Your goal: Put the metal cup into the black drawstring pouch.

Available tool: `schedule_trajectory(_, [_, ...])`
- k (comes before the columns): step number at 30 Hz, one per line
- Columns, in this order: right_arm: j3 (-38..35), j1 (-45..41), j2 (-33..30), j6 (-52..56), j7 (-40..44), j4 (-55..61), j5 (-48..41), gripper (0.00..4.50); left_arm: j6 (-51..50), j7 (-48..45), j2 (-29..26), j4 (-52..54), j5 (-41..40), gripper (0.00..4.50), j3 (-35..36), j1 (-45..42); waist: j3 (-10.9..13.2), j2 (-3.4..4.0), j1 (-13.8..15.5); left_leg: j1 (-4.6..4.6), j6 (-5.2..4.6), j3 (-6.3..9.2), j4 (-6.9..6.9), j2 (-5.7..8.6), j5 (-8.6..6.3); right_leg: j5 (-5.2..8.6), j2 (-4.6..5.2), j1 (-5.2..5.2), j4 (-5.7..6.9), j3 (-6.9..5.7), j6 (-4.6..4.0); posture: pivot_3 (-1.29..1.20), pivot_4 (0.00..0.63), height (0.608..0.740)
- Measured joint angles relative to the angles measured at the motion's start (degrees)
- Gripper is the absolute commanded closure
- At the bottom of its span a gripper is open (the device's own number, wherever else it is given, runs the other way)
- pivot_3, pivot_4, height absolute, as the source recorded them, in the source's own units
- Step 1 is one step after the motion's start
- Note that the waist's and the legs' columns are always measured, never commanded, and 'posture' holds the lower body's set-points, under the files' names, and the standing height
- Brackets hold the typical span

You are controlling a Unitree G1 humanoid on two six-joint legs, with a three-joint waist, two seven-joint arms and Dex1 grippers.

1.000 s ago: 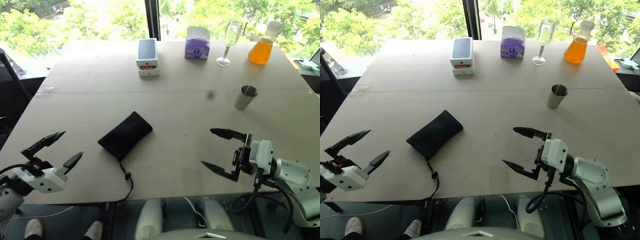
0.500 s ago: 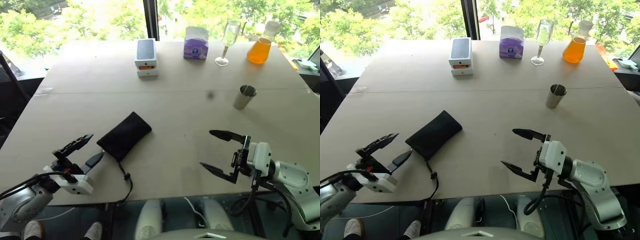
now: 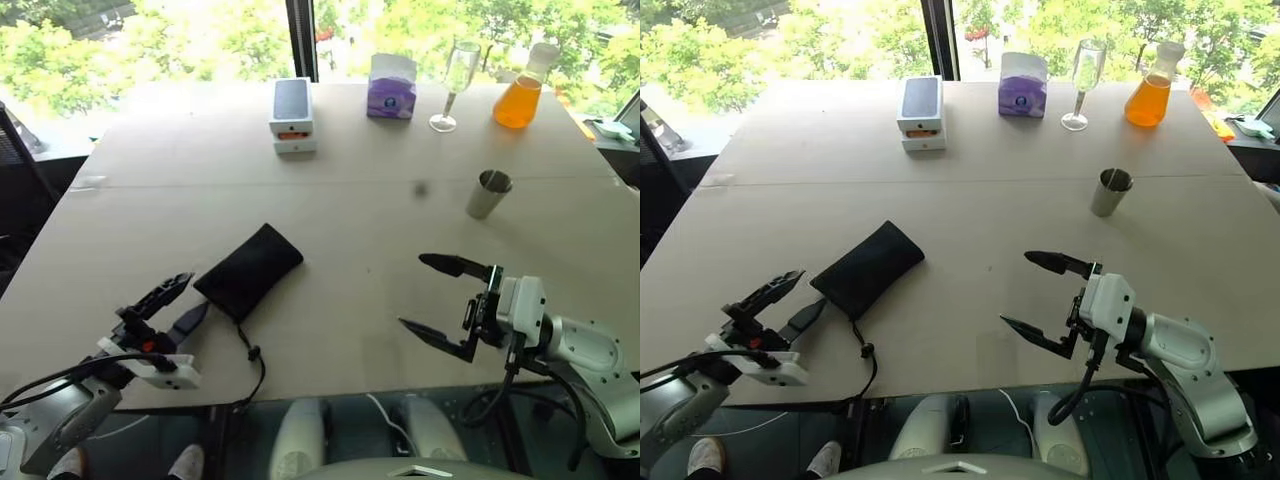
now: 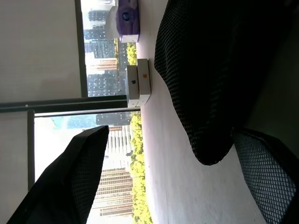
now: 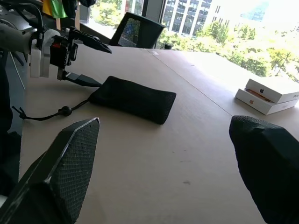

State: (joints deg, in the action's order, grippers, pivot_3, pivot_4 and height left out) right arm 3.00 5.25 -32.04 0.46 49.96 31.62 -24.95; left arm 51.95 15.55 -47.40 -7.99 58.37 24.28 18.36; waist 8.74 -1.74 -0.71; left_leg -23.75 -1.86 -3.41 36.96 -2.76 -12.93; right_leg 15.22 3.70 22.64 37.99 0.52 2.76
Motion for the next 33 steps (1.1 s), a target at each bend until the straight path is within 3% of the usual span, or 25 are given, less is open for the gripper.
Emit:
schedule_trajectory(17, [-0.1,0.9,0.0,0.7,-1.3,1.6,0.0,0.0,-7.7,0.1,-4.7,0.0,-3.6,0.08,-9.9,-5.3,0.0,-0.04,0.1,0.0,0.0,-0.01,0.01,0.01,0.0,0.0,0.0,0.0,0.03,-0.01,0.0,0.0,0.15,0.74])
schedule_trajectory(26, [-0.2,1.3,0.0,0.5,-1.6,1.6,0.1,0.0,-9.0,-4.9,-6.8,-1.9,-7.1,0.08,-16.9,-12.1,0.0,-0.03,0.2,0.0,0.0,-0.02,0.05,0.05,0.0,0.0,-0.15,-0.02,0.06,-0.02,0.01,0.0,0.15,0.74])
schedule_trajectory(29, [-0.4,2.0,0.0,0.3,-1.6,1.6,0.2,0.0,-8.9,-5.4,-7.6,-2.5,-8.0,0.91,-18.3,-12.7,0.0,-0.03,0.2,0.0,-0.01,-0.02,0.06,0.05,0.0,0.0,-0.21,-0.02,0.07,-0.01,0.01,0.0,0.15,0.74])
schedule_trajectory(33, [-0.7,2.4,0.0,0.1,-1.6,1.6,0.3,0.0,-7.9,-6.6,-8.9,-3.9,-8.9,2.79,-20.6,-12.6,0.0,-0.03,0.2,0.0,-0.01,-0.02,0.07,0.05,0.0,0.0,-0.25,-0.01,0.07,-0.01,0.01,0.0,0.15,0.74])
